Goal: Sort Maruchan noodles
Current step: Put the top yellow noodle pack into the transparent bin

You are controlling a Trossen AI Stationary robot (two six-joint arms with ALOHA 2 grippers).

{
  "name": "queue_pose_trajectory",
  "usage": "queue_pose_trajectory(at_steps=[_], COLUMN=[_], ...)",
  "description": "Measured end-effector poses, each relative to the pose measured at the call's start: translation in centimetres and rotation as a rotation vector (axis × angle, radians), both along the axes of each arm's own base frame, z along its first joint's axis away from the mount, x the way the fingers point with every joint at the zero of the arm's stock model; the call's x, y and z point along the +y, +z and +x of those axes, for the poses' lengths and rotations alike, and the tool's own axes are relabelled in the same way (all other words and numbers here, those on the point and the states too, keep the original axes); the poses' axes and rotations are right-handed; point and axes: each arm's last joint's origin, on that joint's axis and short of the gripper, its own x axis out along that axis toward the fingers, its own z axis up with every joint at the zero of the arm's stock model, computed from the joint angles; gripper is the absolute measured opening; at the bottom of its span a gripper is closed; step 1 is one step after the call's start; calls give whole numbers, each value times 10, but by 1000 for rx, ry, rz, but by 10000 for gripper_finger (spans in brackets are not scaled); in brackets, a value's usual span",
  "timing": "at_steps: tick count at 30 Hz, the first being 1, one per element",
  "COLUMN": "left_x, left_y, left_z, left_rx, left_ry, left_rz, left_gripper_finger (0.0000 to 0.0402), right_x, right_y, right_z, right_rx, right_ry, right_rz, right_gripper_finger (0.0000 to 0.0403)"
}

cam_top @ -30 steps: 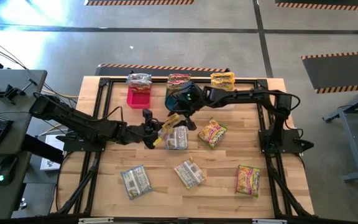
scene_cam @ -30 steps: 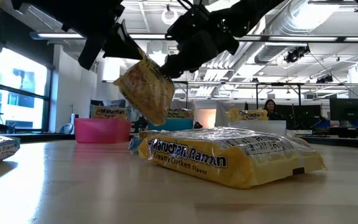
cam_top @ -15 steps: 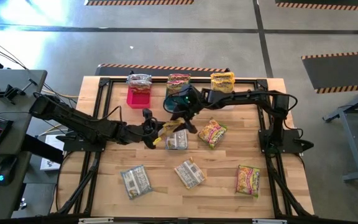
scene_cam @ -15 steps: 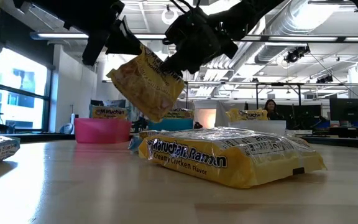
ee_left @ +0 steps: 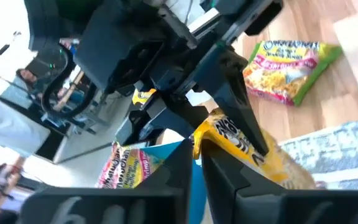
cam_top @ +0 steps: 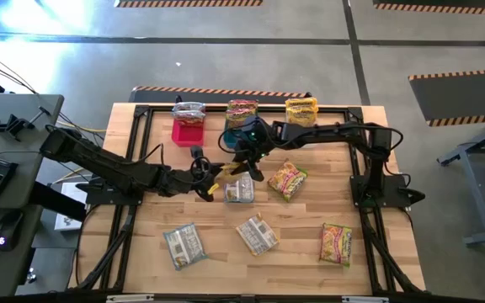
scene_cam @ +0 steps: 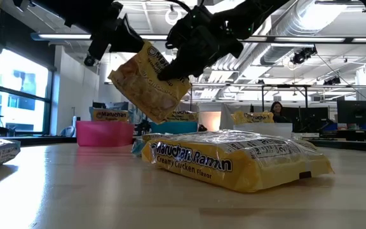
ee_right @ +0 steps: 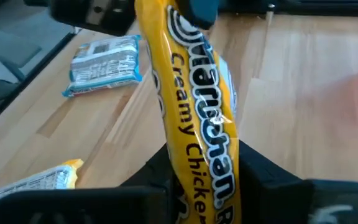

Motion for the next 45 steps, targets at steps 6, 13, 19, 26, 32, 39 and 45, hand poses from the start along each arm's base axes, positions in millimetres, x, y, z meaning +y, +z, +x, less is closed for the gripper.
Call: queue_pose_trajectory(at_steps=[6,13,19,26,32,39,45], left_x=[5,20,39,64,74,74,74], left_y=[-3,-16,-33,-50,-52,-52,-52], left_z=[-6,-21,-37,-55,-58,-58,-58], left_rx=[-82,-248,-455,-549,-559,-557,-561], left_ry=[15,-55,-161,-207,-221,-224,-221], left_rz=[-160,-335,-485,-597,-619,-616,-629], left_gripper_finger=[68,73,50,12,5,1,1], right_x=[0,-13,-36,-71,-102,-139,-157], right_y=[21,73,102,108,89,58,46], right_z=[-15,-47,-77,-117,-147,-175,-190], right_rx=[21,118,321,623,764,790,739], right_ry=[-37,-126,-230,-367,-407,-454,-483], right_rz=[-97,-260,-364,-465,-418,-413,-377], right_gripper_finger=[94,82,82,84,83,83,83])
